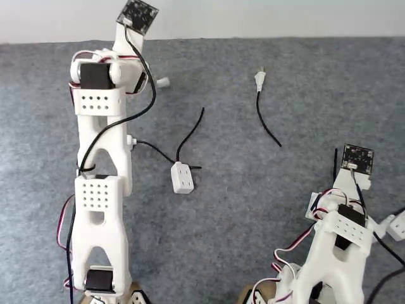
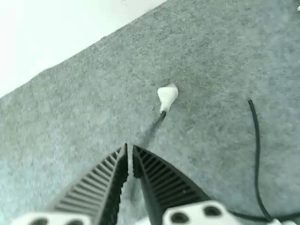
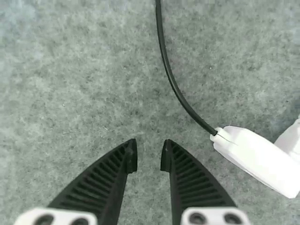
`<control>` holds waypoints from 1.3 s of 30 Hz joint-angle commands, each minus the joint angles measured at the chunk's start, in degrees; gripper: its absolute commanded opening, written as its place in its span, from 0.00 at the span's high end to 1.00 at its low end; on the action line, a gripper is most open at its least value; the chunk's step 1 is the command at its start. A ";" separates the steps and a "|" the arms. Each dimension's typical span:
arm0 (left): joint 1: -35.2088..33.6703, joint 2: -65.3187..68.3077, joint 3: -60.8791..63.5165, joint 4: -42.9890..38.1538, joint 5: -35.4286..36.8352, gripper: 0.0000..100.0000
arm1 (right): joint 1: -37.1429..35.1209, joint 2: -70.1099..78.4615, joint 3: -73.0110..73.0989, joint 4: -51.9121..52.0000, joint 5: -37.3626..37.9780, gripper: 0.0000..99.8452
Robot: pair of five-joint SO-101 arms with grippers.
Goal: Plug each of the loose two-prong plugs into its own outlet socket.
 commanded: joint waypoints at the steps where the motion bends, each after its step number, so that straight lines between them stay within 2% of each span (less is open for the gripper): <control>1: 1.58 -12.75 12.97 1.49 1.76 0.99 | -0.75 -1.10 -0.35 -1.10 0.53 0.91; 6: 5.80 -31.65 35.56 1.23 1.76 0.99 | -0.75 -1.10 -0.35 -1.10 0.53 0.91; 11: 8.44 -48.18 52.00 -0.44 1.76 0.99 | -0.75 -1.10 -0.35 -0.92 0.53 0.91; 16: 4.04 -54.51 67.74 -10.99 1.49 0.98 | -0.66 -1.10 -0.35 -0.66 0.53 0.91; 20: -0.35 -53.98 75.65 -18.99 1.41 0.89 | -0.66 -1.10 -0.35 -0.57 0.53 0.91; 24: -2.29 -50.46 77.23 -20.22 1.41 0.81 | -0.66 -1.10 -0.35 -0.57 0.53 0.91; 31: -4.40 -38.77 76.70 -25.85 -1.85 0.81 | -0.66 -1.10 -0.26 -0.57 0.53 0.91; 34: -5.80 -33.58 73.27 -26.99 -2.64 0.81 | -0.66 -1.10 0.35 -0.92 0.53 0.91; 39: -7.21 -23.82 63.52 -23.74 -3.60 0.81 | -0.66 -1.10 0.44 -1.01 0.53 0.91</control>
